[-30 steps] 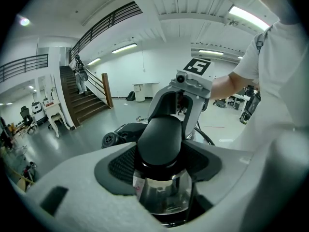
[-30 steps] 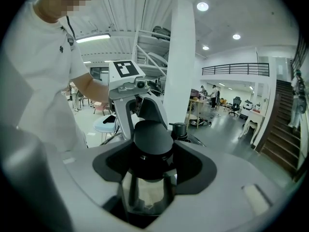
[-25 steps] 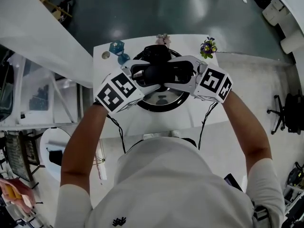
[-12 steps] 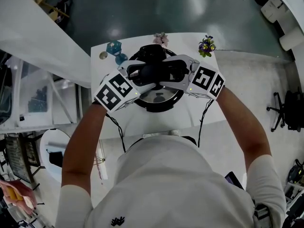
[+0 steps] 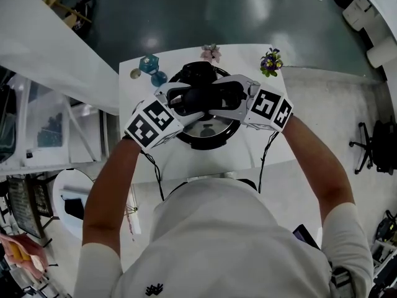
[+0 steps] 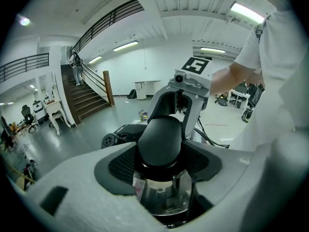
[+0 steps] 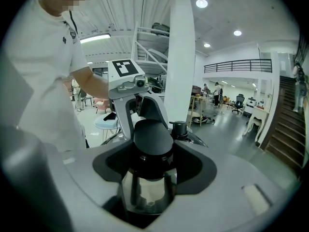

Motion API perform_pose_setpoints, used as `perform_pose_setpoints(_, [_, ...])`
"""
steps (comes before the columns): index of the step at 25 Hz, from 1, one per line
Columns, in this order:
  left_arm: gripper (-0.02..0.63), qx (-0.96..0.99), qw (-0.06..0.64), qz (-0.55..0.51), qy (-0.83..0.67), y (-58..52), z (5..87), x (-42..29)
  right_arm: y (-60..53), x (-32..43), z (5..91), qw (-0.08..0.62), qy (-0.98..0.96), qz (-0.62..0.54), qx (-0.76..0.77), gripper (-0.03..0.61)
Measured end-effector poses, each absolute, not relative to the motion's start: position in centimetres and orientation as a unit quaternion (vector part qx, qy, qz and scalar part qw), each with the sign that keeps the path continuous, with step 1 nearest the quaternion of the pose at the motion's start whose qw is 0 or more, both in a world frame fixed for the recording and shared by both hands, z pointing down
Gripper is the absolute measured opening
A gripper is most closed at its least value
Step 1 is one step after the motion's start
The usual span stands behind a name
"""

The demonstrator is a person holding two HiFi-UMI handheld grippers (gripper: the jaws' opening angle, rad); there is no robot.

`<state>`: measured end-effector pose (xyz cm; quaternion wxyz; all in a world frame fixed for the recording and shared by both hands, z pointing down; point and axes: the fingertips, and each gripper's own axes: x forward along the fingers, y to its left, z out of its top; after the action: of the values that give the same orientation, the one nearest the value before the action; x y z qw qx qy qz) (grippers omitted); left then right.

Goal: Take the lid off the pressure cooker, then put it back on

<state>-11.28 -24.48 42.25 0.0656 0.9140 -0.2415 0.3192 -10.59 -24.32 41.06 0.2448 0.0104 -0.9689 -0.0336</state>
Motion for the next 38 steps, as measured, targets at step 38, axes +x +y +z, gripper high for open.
perform_pose_setpoints(38, [0.284,0.935,0.083,0.174,-0.297,-21.1,40.0,-16.2,-21.5,-7.5,41.4,0.204,-0.95,0.039,0.232,0.221])
